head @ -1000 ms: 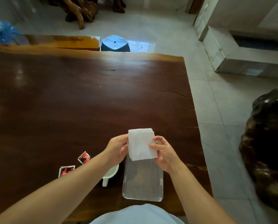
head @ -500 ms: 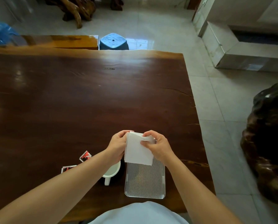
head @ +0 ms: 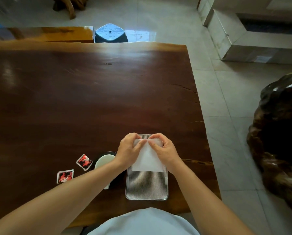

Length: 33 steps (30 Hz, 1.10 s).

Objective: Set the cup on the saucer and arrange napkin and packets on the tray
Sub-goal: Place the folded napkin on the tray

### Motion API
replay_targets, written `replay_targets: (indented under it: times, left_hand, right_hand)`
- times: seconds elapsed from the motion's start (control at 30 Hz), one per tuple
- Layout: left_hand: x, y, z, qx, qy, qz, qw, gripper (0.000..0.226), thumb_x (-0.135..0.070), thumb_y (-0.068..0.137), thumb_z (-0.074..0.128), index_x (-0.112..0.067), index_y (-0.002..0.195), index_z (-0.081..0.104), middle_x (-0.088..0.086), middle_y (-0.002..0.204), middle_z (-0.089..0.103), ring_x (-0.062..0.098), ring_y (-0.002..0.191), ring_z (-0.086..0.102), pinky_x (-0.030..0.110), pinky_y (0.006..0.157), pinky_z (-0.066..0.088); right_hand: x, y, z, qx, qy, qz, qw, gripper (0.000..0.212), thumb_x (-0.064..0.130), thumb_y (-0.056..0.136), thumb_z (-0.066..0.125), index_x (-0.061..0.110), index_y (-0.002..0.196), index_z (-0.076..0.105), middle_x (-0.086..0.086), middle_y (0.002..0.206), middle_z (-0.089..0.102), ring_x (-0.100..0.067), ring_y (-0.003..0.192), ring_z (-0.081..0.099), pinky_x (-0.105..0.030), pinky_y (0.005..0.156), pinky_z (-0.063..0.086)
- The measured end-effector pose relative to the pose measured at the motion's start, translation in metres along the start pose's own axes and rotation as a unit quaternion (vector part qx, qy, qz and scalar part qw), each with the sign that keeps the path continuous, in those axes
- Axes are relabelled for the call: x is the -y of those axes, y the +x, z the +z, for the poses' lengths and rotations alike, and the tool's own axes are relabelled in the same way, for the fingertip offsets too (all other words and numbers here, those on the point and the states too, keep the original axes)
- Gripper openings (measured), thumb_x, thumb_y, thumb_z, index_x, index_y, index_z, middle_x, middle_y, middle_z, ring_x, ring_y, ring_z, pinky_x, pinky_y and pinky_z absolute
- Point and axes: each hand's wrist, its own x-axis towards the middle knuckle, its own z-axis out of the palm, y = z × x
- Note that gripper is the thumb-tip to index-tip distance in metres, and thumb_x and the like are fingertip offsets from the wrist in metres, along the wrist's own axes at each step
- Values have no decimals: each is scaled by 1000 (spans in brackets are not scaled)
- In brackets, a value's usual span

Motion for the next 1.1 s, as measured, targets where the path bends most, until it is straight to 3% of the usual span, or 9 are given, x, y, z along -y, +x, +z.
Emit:
replay_targets:
  times: [0.1, 0.2, 0.3, 0.43, 0.57, 0.67, 0.83, 1.0, 1.1]
  left_hand:
    - [0, 7, 12, -29, -1, -17, 999, 28, -30, 98, 60, -10, 79, 60, 3, 81, 60, 16, 73, 56, 28, 62, 39]
    - [-5, 15, 17, -61, -5, -51, 997, 46, -32, 102, 52, -14, 60, 43, -3, 56, 47, 13, 53, 39, 26, 50, 28]
    - [-6, 31, 22, -108, -29, -98, 989, 50, -35, 102, 50, -5, 64, 42, -1, 53, 42, 17, 51, 32, 24, 48, 30]
    - [1, 49, 29, -140, -62, -148, 977, 36, -35, 102, 51, -7, 79, 51, -2, 63, 52, 12, 56, 44, 17, 52, 36]
    - [18, 61, 39, -53, -38, -171, 983, 36, -41, 103, 45, -10, 86, 54, -2, 73, 58, 14, 65, 50, 27, 55, 36]
    - [37, 66, 44, 25, -23, -184, 982, 14, -36, 96, 61, -23, 98, 59, -9, 84, 63, 10, 76, 63, 30, 63, 53]
    - [58, 78, 47, 41, 16, -204, 978, 18, -25, 95, 62, -20, 112, 62, 1, 99, 68, 19, 86, 67, 30, 67, 54]
    - [69, 82, 55, 52, 88, -107, 989, 43, -7, 87, 68, -12, 129, 59, 10, 122, 55, 24, 111, 55, 34, 93, 51]
    - [70, 81, 54, 56, 213, 54, 974, 43, -3, 80, 75, -11, 121, 66, 13, 120, 56, 29, 106, 51, 36, 82, 55]
  right_hand:
    - [-2, 4, -6, 26, 9, 17, 999, 15, 30, 90, 72, 24, 99, 61, -5, 101, 67, -25, 86, 72, -49, 75, 62]
    - [-8, 15, -9, 13, -16, 26, 999, 12, 29, 90, 71, 22, 92, 62, -8, 94, 69, -28, 81, 70, -54, 75, 58]
    - [-13, 27, -3, -35, -63, 29, 997, 17, 39, 92, 66, 26, 84, 59, -8, 91, 69, -30, 83, 69, -50, 74, 58]
    - [-27, 49, 2, -98, -87, 55, 990, 17, 41, 97, 57, 30, 86, 50, -4, 97, 65, -22, 88, 65, -46, 77, 56]
    - [-37, 75, -1, -94, -112, 88, 985, 12, 35, 102, 49, 23, 102, 52, -5, 106, 62, -17, 89, 59, -32, 71, 49]
    - [-46, 95, -3, -62, -148, 113, 981, 16, 37, 101, 49, 21, 102, 54, -5, 103, 64, -20, 88, 59, -38, 73, 49]
    - [-61, 117, -4, -49, -189, 154, 969, 13, 31, 95, 57, 22, 103, 61, -4, 103, 66, -21, 91, 62, -31, 71, 48]
    - [-72, 120, -4, -74, -339, 75, 935, 38, 21, 90, 67, 17, 127, 58, -7, 121, 54, -23, 109, 54, -37, 90, 51]
    - [-74, 114, -2, -92, -431, -33, 897, 35, 14, 86, 73, 12, 119, 63, -9, 119, 55, -25, 107, 53, -35, 82, 57]
